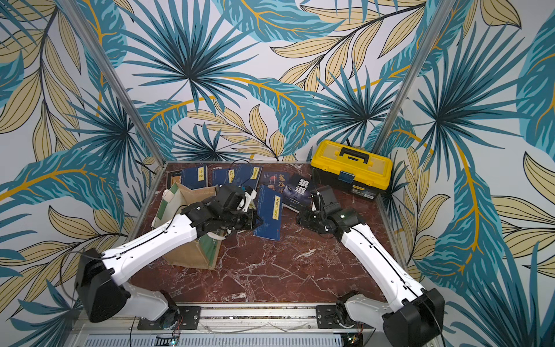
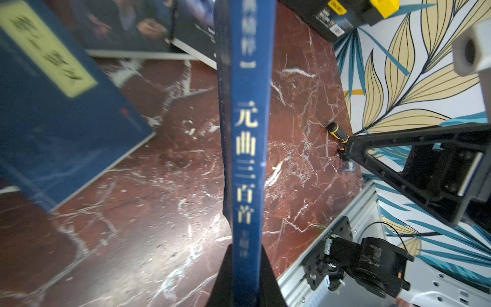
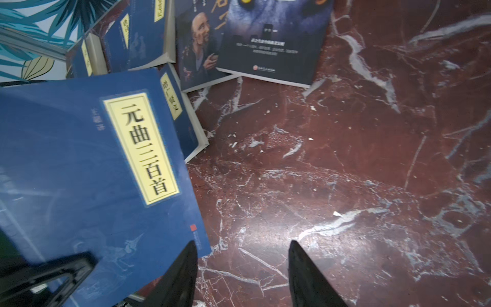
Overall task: Put the books into the canvas bag
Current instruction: Pick up the book from the center of the board, then place the book in the canvas bag.
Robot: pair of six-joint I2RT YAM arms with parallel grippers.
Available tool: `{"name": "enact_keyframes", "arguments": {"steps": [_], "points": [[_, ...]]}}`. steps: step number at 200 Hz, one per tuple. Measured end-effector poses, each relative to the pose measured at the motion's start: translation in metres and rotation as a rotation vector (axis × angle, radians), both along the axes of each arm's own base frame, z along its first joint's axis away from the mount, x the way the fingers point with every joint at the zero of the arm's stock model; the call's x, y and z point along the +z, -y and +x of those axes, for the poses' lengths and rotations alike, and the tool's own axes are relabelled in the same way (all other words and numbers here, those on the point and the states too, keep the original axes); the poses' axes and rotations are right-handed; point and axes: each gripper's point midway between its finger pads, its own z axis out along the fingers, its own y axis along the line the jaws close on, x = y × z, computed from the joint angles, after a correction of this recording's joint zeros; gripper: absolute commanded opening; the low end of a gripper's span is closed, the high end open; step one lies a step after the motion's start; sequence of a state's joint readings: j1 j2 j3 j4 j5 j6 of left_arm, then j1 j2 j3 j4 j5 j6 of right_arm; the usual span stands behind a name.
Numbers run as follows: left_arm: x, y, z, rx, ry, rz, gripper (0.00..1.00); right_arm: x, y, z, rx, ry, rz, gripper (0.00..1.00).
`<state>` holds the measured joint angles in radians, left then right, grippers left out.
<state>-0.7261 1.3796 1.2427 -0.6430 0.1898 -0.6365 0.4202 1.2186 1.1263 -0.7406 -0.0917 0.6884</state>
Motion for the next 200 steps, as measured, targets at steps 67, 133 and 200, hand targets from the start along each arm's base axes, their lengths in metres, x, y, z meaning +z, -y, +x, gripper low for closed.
{"name": "enact_keyframes", "arguments": {"steps": [67,133,200], "points": [[0.118,-0.115,-0.028,0.226,0.422,0.022,0.0,0.037,-0.103,0.029,0.179,0.086,0.056,0.57],[0.161,-0.21,-0.07,0.445,0.646,0.113,0.0,0.066,-0.253,0.026,0.438,0.152,0.113,0.6],[0.131,-0.236,-0.078,0.468,0.583,0.299,0.04,0.029,-0.299,0.017,0.51,0.07,0.078,0.54]]}}
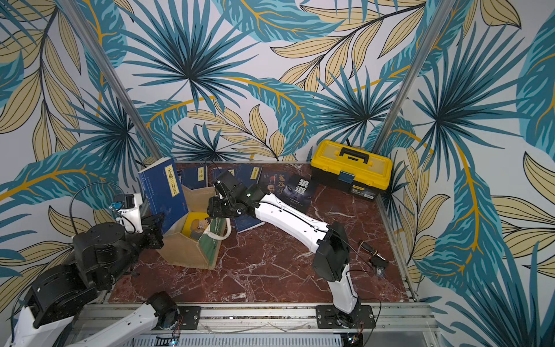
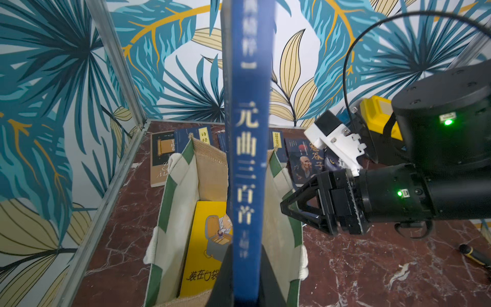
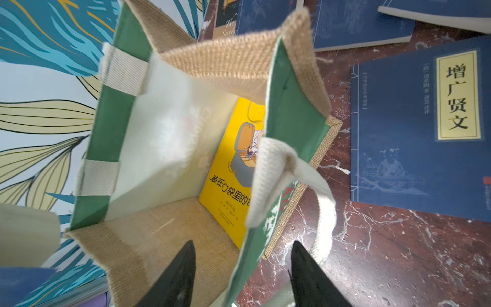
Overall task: Put the books into the canvas bag
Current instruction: Place the book in the canvas bag.
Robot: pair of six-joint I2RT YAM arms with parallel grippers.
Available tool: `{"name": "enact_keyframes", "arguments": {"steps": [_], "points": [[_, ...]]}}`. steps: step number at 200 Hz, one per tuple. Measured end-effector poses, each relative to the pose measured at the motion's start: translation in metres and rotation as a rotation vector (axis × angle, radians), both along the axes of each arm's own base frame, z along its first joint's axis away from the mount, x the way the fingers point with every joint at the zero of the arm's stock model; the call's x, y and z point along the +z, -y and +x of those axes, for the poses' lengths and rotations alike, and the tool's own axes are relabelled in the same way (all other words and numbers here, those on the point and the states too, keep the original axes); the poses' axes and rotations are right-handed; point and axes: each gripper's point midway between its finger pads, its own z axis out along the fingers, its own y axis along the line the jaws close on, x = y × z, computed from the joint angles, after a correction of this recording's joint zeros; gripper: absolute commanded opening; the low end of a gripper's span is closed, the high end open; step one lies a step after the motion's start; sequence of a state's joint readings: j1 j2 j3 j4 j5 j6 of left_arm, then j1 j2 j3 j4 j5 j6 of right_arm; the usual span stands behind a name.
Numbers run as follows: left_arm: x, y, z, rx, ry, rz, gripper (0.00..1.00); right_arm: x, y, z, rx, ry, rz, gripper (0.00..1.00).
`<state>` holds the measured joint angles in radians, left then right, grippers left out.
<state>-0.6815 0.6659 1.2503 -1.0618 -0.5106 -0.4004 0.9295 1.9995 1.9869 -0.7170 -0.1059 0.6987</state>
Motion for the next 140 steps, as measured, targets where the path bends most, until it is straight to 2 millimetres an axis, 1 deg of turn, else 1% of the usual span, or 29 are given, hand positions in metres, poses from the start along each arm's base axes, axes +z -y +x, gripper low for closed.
{"name": "enact_keyframes", "arguments": {"steps": [13,30,51,70,82,100,124,140], "points": [[-0.012,0.006,0.004,-0.013,-0.058,0.037,0.05,-0.004,0.001,-0.001,-0.004,-0.007,-0.006,0.5],[-0.027,0.023,0.013,-0.053,-0.151,0.079,0.06,-0.012,0.003,-0.002,-0.008,-0.019,-0.015,0.42],[-0.034,0.042,0.026,-0.097,-0.245,0.097,0.07,-0.023,0.006,-0.004,-0.017,-0.037,-0.03,0.33],[-0.044,0.054,0.039,-0.12,-0.33,0.099,0.07,-0.025,0.006,-0.004,-0.018,-0.036,-0.031,0.26],[-0.052,0.057,0.042,-0.129,-0.382,0.094,0.07,-0.024,0.007,-0.004,-0.019,-0.033,-0.031,0.21],[-0.063,0.058,0.04,-0.146,-0.445,0.076,0.07,-0.021,0.008,-0.005,-0.019,-0.027,-0.026,0.16],[-0.067,0.052,0.034,-0.15,-0.497,0.046,0.07,-0.015,0.01,-0.005,-0.02,-0.014,-0.02,0.11],[-0.069,0.047,0.031,-0.148,-0.528,0.028,0.07,-0.014,0.011,-0.005,-0.02,-0.011,-0.021,0.1]]}}
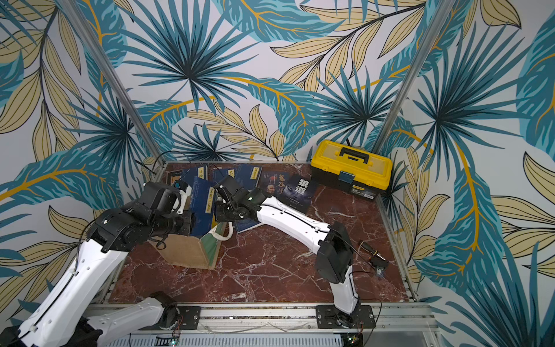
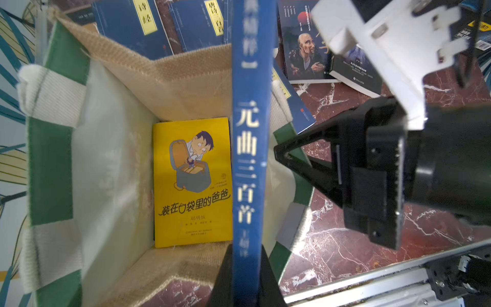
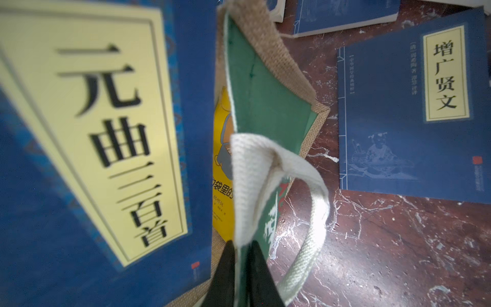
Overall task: Put the books into the canvas bag
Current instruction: Place the book in the canvas bag.
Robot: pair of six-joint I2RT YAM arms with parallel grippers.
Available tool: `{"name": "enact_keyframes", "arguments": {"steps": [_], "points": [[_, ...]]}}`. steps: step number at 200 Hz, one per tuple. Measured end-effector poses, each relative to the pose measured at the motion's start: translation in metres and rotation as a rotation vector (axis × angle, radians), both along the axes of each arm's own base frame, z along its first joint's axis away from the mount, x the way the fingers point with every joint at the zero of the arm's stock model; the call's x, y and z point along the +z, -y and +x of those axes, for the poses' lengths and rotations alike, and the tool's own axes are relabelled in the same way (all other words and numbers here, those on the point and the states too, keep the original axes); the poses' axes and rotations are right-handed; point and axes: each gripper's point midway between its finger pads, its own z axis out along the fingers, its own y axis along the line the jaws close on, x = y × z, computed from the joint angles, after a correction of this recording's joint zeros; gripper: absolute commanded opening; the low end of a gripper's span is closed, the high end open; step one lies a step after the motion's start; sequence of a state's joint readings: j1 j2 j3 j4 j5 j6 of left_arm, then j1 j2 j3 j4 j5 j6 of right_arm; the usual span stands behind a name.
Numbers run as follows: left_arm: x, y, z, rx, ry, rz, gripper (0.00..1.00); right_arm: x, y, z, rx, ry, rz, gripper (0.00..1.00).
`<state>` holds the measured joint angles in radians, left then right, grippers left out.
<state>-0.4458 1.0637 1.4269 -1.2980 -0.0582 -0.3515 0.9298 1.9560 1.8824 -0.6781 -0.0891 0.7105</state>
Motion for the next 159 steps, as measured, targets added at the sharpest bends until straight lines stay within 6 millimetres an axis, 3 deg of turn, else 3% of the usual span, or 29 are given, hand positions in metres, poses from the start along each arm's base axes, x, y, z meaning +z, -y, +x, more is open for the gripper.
{"name": "enact_keyframes", "arguments": {"steps": [36,85,159], "points": [[-0.008,-0.007,-0.002,0.009,-0.072,-0.039,0.07,-0.001,0.001,0.001,-0.001,0.002,-0.003,0.1],[-0.021,-0.002,0.003,-0.018,-0.16,-0.097,0.07,-0.002,0.002,0.002,-0.005,0.001,-0.004,0.1],[-0.062,0.003,0.021,-0.043,-0.349,-0.102,0.07,-0.002,0.002,0.001,0.002,0.003,-0.003,0.09]]}}
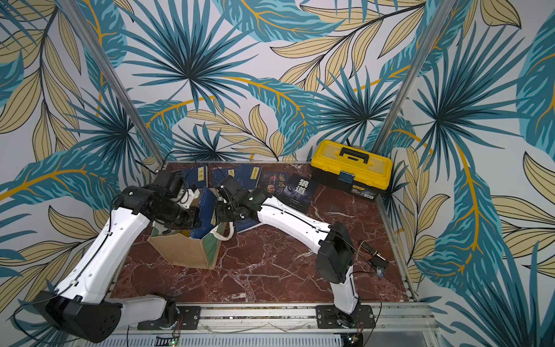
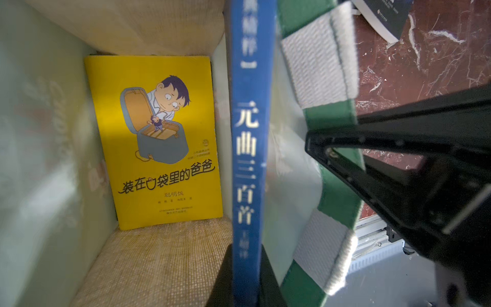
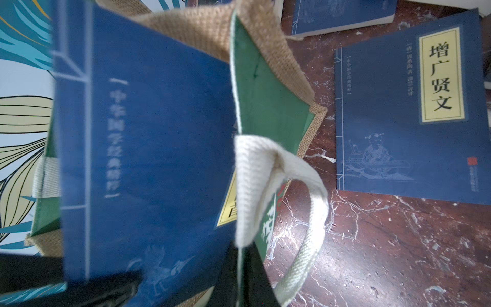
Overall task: Put the books into the canvas bag
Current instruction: Place the book in the canvas bag.
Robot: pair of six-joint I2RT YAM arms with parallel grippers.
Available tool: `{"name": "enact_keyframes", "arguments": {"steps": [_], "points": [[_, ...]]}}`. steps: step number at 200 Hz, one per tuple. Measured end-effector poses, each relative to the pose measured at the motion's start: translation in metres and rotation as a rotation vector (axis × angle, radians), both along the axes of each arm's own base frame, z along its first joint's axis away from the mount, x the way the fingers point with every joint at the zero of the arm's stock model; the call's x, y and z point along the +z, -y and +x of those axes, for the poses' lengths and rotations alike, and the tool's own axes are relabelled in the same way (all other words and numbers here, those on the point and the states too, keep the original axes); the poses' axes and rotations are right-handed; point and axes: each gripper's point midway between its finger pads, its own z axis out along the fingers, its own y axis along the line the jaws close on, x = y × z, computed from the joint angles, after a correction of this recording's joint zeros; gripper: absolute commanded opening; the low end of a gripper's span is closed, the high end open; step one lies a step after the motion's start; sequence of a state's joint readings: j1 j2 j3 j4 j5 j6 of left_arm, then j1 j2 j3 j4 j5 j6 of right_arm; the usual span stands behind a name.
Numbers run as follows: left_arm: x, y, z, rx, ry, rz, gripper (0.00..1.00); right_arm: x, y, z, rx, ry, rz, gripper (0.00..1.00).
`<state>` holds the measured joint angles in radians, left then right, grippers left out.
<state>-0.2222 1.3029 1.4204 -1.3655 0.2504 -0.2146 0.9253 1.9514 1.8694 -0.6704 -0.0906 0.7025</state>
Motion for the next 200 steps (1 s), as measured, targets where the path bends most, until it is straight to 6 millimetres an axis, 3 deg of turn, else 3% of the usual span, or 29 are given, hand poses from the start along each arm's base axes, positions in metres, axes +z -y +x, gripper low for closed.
{"name": "enact_keyframes", "arguments": {"steps": [99,143,200], "points": [[-0.068,-0.023,0.015,0.042,-0.168,-0.068,0.08,0.0,-0.001,0.0,0.007,-0.003,0.01,0.1],[-0.076,-0.037,0.023,0.065,-0.151,0.002,0.39,0.0,-0.002,-0.001,0.01,-0.003,0.012,0.11],[-0.073,-0.059,0.027,0.109,-0.106,0.12,0.49,0.0,-0.002,-0.001,0.014,0.001,0.01,0.16]]}}
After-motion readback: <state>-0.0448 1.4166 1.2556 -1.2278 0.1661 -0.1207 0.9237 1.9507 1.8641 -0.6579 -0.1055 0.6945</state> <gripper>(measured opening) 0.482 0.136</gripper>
